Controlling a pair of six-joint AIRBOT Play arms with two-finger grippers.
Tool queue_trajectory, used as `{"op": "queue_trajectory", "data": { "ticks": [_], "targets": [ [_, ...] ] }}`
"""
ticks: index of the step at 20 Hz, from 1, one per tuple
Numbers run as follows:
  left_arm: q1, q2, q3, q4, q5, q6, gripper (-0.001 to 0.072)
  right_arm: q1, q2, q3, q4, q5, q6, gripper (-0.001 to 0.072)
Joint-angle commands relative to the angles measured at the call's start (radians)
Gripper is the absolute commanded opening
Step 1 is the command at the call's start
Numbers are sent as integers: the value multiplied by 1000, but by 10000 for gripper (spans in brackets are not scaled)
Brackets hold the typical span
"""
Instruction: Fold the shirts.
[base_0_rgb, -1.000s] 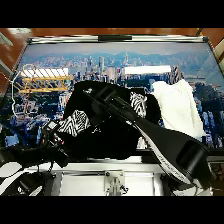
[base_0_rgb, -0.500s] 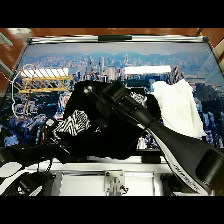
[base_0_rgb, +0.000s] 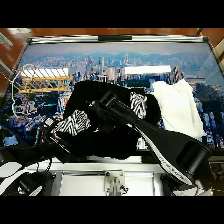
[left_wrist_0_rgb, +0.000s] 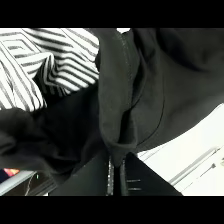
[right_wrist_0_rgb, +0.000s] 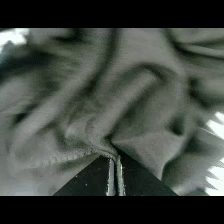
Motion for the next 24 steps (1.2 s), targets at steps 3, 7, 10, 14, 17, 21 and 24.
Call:
{"op": "queue_trajectory", "data": {
  "ticks": [3,7,10,14,17,21,24],
  "targets": [
    [2,0,98,31,128,-52,58,-6,217,27,-312,-25,103,79],
    [85,0,189,97,144,-133,58,-42,454,27,-198,-69,252,79],
    [171,0,201,93,143,-189,59,-41,562,5,-147,-109,421,78],
    [200,-55,193,75,140,-187,59,-41,684,-261,-161,-127,610,79],
    [199,-144,133,45,139,-166,59,-69,749,-571,-156,2,710,79],
    [179,-262,69,-153,141,6,59,-205,747,-742,-23,218,752,87],
    [120,-282,69,-169,124,110,59,-272,747,-669,-20,187,683,547]
  ]
}}
